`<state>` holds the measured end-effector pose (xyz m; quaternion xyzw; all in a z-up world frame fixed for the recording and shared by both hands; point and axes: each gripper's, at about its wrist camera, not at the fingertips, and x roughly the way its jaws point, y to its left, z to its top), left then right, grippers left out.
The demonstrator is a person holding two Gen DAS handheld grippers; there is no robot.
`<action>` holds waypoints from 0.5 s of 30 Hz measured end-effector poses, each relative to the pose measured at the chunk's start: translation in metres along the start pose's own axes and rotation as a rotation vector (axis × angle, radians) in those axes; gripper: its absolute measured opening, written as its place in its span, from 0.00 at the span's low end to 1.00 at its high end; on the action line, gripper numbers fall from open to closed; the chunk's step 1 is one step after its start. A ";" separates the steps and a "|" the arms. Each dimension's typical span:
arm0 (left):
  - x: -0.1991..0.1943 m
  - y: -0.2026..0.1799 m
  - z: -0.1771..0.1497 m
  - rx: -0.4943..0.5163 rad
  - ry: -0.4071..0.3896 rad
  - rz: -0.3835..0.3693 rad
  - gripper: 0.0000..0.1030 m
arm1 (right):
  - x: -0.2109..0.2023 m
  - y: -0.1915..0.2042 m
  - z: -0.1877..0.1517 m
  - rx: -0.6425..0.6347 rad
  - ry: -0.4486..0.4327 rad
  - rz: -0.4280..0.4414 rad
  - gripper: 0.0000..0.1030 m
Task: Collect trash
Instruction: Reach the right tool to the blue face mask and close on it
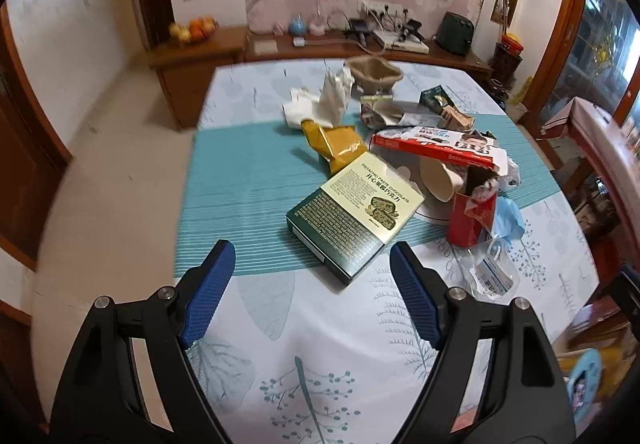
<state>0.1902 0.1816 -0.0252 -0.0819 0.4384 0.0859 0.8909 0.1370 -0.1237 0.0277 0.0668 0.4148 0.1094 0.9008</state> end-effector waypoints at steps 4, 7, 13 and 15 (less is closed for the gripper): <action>0.029 0.017 0.010 -0.049 0.045 -0.026 0.75 | 0.034 -0.001 0.015 -0.016 0.022 0.009 0.73; 0.048 0.019 0.014 -0.043 0.078 -0.011 0.75 | 0.062 0.005 0.022 -0.066 0.040 -0.009 0.73; 0.066 -0.011 0.008 0.037 0.122 -0.032 0.75 | 0.115 0.006 0.017 -0.063 0.149 0.004 0.69; 0.065 -0.027 0.005 0.091 0.120 -0.076 0.75 | 0.127 0.001 0.013 -0.041 0.177 0.015 0.68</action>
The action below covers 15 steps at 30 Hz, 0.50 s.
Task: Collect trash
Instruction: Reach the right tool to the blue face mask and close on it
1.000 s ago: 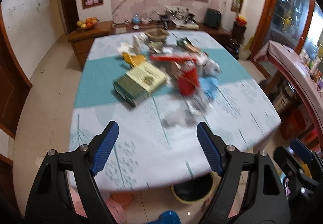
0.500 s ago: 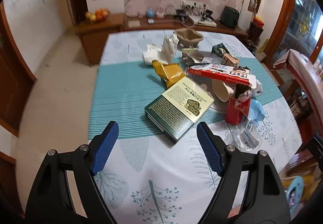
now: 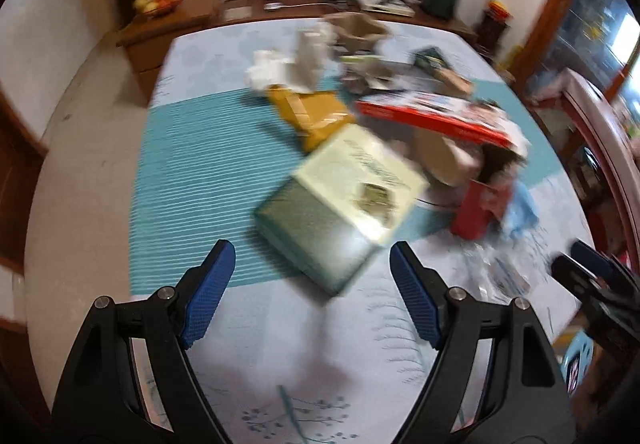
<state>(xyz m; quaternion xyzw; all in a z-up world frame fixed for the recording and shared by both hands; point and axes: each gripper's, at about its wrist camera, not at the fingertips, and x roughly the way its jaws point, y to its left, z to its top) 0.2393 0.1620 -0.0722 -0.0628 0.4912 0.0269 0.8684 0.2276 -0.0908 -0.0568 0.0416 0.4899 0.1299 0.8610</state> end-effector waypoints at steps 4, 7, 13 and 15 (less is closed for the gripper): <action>0.002 -0.037 -0.008 0.134 0.006 -0.096 0.75 | 0.017 -0.015 0.002 0.059 0.019 0.023 0.68; 0.013 -0.063 -0.015 0.191 0.045 -0.135 0.75 | 0.027 -0.028 0.008 0.101 0.034 0.027 0.67; 0.040 -0.093 -0.023 0.217 0.139 -0.204 0.75 | 0.051 -0.058 0.023 0.199 0.072 0.049 0.62; 0.041 -0.096 -0.023 0.213 0.139 -0.216 0.75 | 0.060 -0.070 0.028 0.248 0.086 0.070 0.61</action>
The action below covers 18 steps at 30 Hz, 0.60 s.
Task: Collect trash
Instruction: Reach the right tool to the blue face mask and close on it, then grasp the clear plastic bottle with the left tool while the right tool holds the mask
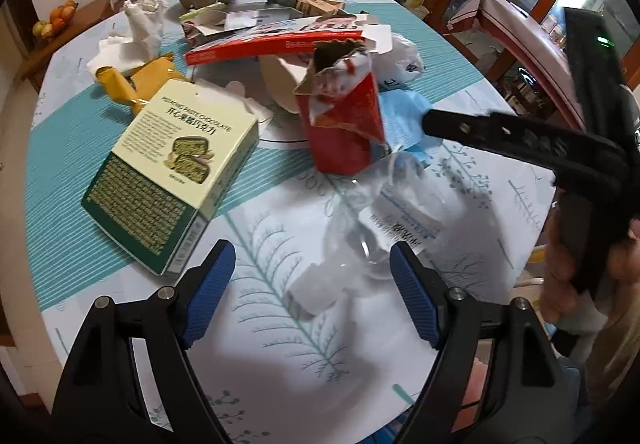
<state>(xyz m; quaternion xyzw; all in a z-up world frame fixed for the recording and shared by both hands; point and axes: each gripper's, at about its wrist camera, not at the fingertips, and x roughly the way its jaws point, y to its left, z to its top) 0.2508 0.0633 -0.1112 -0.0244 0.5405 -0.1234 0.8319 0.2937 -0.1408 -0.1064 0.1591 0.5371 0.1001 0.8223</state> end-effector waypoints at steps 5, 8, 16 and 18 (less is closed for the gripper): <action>-0.006 -0.002 0.002 -0.008 -0.021 -0.034 0.75 | 0.029 -0.015 0.018 0.088 0.065 0.046 0.50; -0.009 -0.006 0.004 0.000 -0.019 -0.052 0.75 | 0.040 -0.021 0.025 0.104 0.075 0.046 0.37; -0.003 -0.036 -0.003 0.105 0.001 -0.041 0.75 | 0.027 -0.043 0.015 0.052 0.066 -0.025 0.13; -0.002 -0.041 -0.004 0.123 -0.004 -0.017 0.75 | 0.018 -0.054 0.009 0.052 0.063 -0.027 0.13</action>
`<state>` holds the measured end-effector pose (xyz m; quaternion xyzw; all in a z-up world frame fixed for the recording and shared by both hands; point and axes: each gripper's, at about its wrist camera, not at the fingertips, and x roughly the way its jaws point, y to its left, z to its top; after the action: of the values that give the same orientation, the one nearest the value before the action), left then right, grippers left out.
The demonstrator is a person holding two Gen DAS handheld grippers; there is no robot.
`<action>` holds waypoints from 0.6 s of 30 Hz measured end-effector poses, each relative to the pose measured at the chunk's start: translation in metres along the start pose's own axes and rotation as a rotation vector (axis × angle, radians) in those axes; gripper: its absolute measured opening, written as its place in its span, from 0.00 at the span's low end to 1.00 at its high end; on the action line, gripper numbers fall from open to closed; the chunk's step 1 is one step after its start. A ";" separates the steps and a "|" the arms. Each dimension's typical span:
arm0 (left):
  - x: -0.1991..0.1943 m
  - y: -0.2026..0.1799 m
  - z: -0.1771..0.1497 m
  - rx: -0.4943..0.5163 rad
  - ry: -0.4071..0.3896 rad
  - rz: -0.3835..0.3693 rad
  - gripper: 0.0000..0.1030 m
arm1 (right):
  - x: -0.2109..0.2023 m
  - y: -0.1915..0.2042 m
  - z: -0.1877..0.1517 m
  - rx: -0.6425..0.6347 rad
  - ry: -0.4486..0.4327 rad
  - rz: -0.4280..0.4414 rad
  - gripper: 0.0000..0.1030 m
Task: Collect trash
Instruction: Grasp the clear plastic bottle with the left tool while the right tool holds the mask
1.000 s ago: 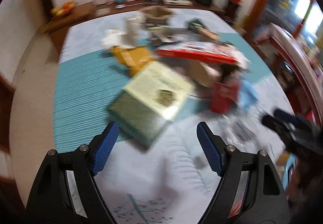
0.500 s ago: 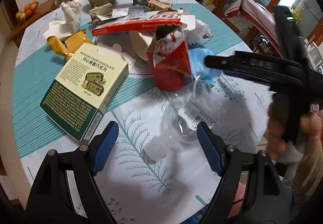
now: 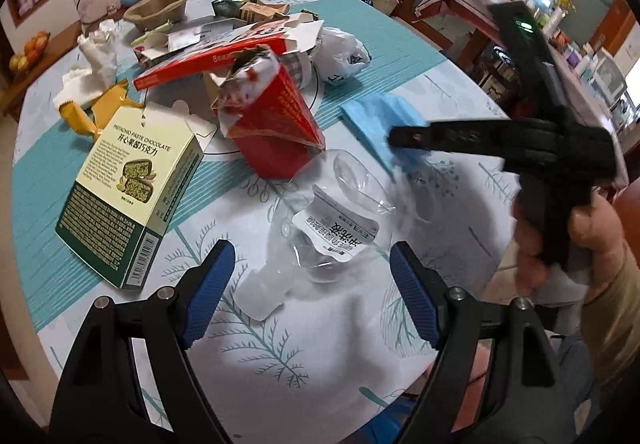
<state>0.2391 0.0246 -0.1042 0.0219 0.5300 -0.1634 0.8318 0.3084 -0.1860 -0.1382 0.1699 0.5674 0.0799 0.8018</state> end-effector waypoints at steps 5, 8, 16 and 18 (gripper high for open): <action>0.003 -0.016 -0.002 0.061 -0.009 0.057 0.75 | -0.016 -0.021 -0.032 0.030 0.005 0.020 0.13; 0.009 -0.025 -0.001 0.087 -0.005 0.089 0.75 | -0.024 -0.027 -0.054 0.043 0.002 0.031 0.13; 0.031 -0.037 0.002 0.092 -0.004 0.191 0.69 | -0.033 -0.024 -0.088 0.050 -0.041 0.020 0.13; 0.034 -0.036 0.003 0.081 0.000 0.205 0.59 | -0.034 -0.021 -0.093 0.039 -0.052 0.009 0.13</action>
<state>0.2439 -0.0184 -0.1287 0.1095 0.5178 -0.0990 0.8427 0.2085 -0.1989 -0.1438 0.1901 0.5471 0.0681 0.8123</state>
